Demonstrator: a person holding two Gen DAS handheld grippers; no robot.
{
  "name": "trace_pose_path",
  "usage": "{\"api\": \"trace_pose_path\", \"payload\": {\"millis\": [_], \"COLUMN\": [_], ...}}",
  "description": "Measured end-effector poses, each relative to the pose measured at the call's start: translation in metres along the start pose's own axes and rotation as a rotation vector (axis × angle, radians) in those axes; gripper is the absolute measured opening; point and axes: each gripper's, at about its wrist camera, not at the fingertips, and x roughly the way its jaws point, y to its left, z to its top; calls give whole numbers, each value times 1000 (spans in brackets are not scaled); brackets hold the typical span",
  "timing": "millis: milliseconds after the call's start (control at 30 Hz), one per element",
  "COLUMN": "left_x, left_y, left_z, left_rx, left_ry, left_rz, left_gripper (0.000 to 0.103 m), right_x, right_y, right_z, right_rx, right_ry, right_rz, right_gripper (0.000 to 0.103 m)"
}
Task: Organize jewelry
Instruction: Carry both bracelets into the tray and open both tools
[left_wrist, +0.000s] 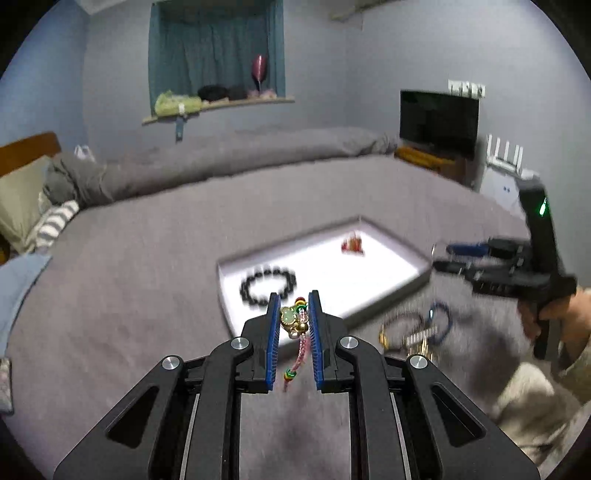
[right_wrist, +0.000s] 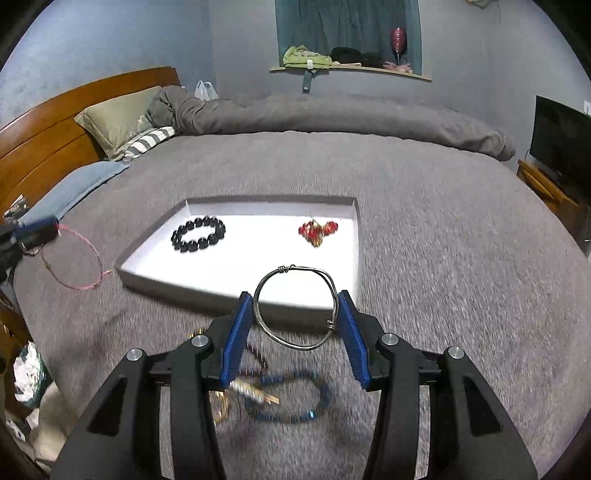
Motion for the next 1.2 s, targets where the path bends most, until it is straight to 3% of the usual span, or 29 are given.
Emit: {"api": "trace_pose_path", "payload": {"millis": [200,333,600,900,1200], "left_x": [29,61,111,127,139], "left_y": [4,6,20,52,52], "left_z": [33,37,11,-18,-33], "left_rx": [-30,-81,-177,-269,-269], "left_ry": [-29,5,124,240,286], "left_rz": [-39,-58,-44,18,19], "left_gripper": [16,16,16,16,16], "right_x": [23,40,73,96,105], "right_y": [5,6,-5,-4,6], "right_z": [21,27,24,17,17], "right_rx": [0,-4,41,59,14], "right_ry": [-2,22,86,165,196], "right_rz": [-23,-43,-75,-74,-104], "right_gripper": [47,47,47,47,47]}}
